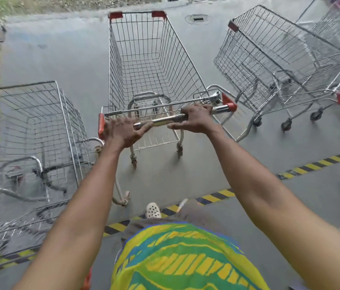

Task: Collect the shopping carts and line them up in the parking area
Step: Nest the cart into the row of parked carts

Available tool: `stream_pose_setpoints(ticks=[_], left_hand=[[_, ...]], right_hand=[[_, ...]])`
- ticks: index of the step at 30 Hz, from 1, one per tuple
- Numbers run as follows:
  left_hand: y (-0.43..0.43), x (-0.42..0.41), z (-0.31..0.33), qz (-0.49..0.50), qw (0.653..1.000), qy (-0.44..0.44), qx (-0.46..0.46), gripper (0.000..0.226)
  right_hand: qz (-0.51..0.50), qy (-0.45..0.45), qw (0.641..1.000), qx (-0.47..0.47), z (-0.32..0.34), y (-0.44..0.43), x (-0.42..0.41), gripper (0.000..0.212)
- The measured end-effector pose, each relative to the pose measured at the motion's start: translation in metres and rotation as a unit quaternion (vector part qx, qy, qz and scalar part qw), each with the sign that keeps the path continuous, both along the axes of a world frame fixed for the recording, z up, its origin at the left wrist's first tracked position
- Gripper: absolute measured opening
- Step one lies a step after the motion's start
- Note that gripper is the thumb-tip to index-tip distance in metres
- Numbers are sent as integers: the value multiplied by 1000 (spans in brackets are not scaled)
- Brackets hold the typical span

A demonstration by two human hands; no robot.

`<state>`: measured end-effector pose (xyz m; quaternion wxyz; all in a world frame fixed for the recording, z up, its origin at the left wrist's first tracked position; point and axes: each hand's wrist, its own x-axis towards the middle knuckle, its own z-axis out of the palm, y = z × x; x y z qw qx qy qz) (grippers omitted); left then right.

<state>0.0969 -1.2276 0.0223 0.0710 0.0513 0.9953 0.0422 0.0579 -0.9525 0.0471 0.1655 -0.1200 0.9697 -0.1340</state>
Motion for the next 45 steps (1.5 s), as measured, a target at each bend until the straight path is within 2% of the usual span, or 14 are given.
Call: stream_pose_setpoints(ticks=[4,6,9,13,15,17,19,22,26,30,34,39,45], left_hand=[[1,-49,-2,18,999,19,32,101],[1,-78,-2,29,998,30,57,97],[4,-127,-3,29,997,50,59,77],[9,-206,-8,32,995,72,53,73],[16,-243,-6,37,995,78,51,69],[25,-283,-2,48,996,64,33,72],[31,-325,-4,68,996,55,12,86],[40,-381,-3,85,995,40,26,97],[50,-432,7,93,995,6,27,92],[52,-448,9,111,993,-17,37,98],[59,-421,12,96,995,-7,37,94],[63,-347,20,72,997,-2,17,89],[45,-228,16,59,998,-7,-12,94]], right_hand=[[28,-19,999,4,6,4,-56,61],[27,-4,1000,8,-1,2,-91,66],[31,35,998,33,-17,1,-148,69],[67,87,989,98,-17,18,-232,86],[76,101,986,107,-17,43,-280,87],[79,128,983,103,-18,65,-326,83],[73,131,985,89,-22,74,-366,85],[55,128,988,69,-22,80,-416,84],[29,88,994,53,-18,90,-456,77],[-4,63,997,51,-18,90,-457,81],[-11,88,994,57,-19,99,-427,81],[-3,112,993,40,-16,104,-359,82],[-10,136,990,45,-18,89,-241,88]])
